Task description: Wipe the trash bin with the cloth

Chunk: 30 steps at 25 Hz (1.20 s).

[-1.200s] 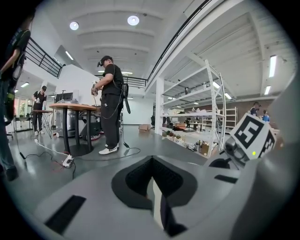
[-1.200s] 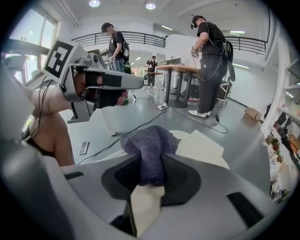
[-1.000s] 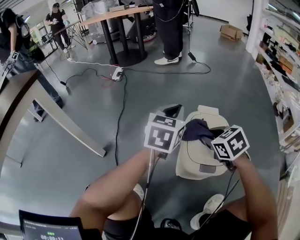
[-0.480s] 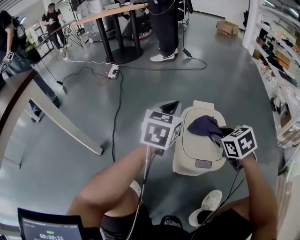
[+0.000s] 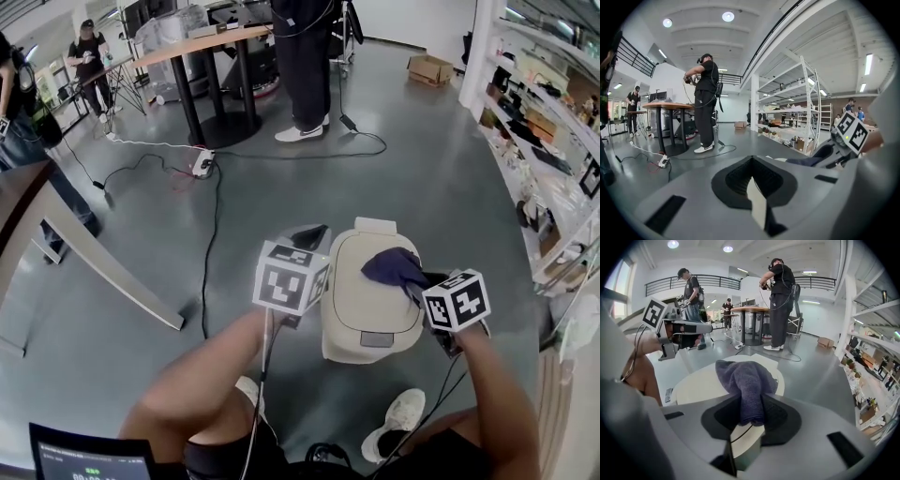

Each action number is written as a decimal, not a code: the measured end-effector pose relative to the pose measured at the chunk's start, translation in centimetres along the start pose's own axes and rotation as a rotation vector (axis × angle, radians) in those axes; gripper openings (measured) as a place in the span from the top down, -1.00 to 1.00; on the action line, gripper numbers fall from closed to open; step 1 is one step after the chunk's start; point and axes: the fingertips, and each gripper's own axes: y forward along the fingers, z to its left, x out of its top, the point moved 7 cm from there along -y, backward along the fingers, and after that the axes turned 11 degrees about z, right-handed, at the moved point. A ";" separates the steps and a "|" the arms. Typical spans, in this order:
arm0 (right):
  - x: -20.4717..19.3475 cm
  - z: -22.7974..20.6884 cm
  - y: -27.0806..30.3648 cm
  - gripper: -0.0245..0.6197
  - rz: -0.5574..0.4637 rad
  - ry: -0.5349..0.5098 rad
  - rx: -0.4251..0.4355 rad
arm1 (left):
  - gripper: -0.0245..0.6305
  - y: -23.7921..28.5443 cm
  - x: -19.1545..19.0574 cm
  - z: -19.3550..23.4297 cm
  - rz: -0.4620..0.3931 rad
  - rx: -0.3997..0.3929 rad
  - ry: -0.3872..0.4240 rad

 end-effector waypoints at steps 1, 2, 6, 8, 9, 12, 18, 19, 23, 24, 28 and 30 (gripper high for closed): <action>-0.1 -0.1 0.0 0.62 0.003 -0.001 -0.011 | 0.93 0.0 0.0 -0.1 0.002 -0.001 0.001; -0.2 -0.3 0.0 0.62 0.007 0.000 -0.022 | 0.93 0.0 0.0 -0.3 0.002 -0.001 0.003; -0.9 -1.2 0.0 0.62 0.013 0.027 -0.028 | 0.93 0.1 0.0 -0.5 0.004 -0.002 0.010; -1.0 -1.3 0.1 0.62 0.012 0.042 -0.018 | 0.93 0.1 -0.1 -0.3 0.009 0.001 0.008; -1.0 -1.3 0.1 0.62 0.012 0.044 -0.020 | 0.93 0.1 -0.1 -0.1 0.010 0.003 0.004; -0.5 -1.3 -0.5 0.62 -0.014 0.043 -0.048 | 0.93 0.1 -0.1 0.1 0.009 0.007 -0.011; 2.1 1.9 -2.8 0.62 -0.146 0.027 -0.008 | 0.93 -0.5 0.3 0.0 -0.004 0.007 -0.014; 2.6 2.7 -2.9 0.62 -0.158 0.018 0.007 | 0.93 -0.5 0.2 0.0 -0.003 0.009 -0.012; 4.1 6.2 -2.7 0.62 -0.175 -0.037 0.064 | 0.93 -1.0 -0.1 0.5 0.000 0.016 -0.008; 4.3 7.1 -2.6 0.62 -0.176 -0.055 0.076 | 0.93 -1.2 -0.2 0.6 -0.002 0.018 -0.010; 4.9 10.5 -2.2 0.62 -0.170 -0.131 0.118 | 0.93 -1.8 -0.3 1.3 -0.008 0.030 -0.023; 4.9 11.8 -1.8 0.62 -0.159 -0.167 0.131 | 0.93 -2.0 -0.3 1.6 -0.010 0.031 -0.030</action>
